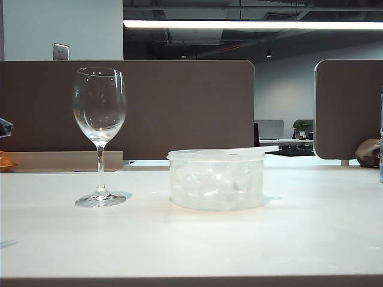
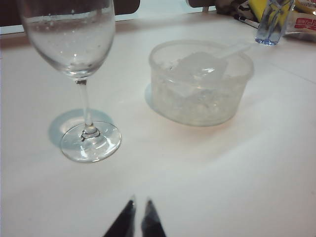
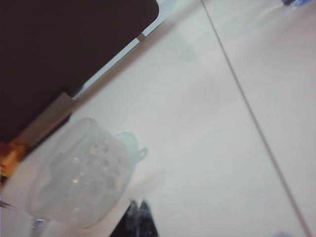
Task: Pick up an ice shovel filled with ice cubes and pour the ice from the shovel into the glass.
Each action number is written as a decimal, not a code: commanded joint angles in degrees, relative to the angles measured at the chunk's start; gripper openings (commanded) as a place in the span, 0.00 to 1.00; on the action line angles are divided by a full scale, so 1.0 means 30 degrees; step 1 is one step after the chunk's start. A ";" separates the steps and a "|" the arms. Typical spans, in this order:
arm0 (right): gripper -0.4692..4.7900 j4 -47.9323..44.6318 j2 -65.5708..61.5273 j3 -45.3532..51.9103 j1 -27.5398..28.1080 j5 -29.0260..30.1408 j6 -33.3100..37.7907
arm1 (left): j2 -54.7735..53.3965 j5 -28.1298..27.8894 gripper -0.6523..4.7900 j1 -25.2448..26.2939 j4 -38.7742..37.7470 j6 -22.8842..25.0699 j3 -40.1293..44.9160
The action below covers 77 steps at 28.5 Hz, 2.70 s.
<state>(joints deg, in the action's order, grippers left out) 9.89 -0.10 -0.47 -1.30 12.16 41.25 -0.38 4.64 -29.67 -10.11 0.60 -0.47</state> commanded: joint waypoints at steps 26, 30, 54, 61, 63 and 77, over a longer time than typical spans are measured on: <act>0.08 -0.0874 -0.0321 -0.5107 -0.1377 -0.2535 -0.7169 | -0.0007 0.0044 0.17 0.0036 -0.0044 0.0087 -0.0015; 0.08 -0.0386 -0.1676 -0.6390 -0.1384 -0.2521 -0.8495 | -0.0007 0.0044 0.17 0.0408 -0.0044 0.0087 -0.0015; 0.27 -0.9071 -1.8717 -0.9194 -0.1413 0.1530 -0.1690 | 0.0015 0.0036 0.17 0.0831 -0.0044 0.0087 -0.0007; 0.27 -1.4921 -2.4363 -0.9194 -0.1435 0.3089 0.3759 | 0.0015 0.0036 0.17 0.0831 -0.0044 0.0080 -0.0007; 0.27 -1.6211 -2.5390 -0.9194 -0.1610 0.3300 0.4765 | 0.0015 0.0036 0.17 0.0831 -0.0044 0.0087 -0.0007; 0.27 -2.1369 -2.9915 -0.9202 -0.4532 0.1297 0.6346 | 0.0015 0.0036 0.17 0.0831 -0.0044 0.0080 -0.0007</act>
<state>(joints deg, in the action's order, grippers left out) -52.88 -89.52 -27.83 -14.72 17.45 60.20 -0.32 4.51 -27.27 -10.11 0.60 -0.47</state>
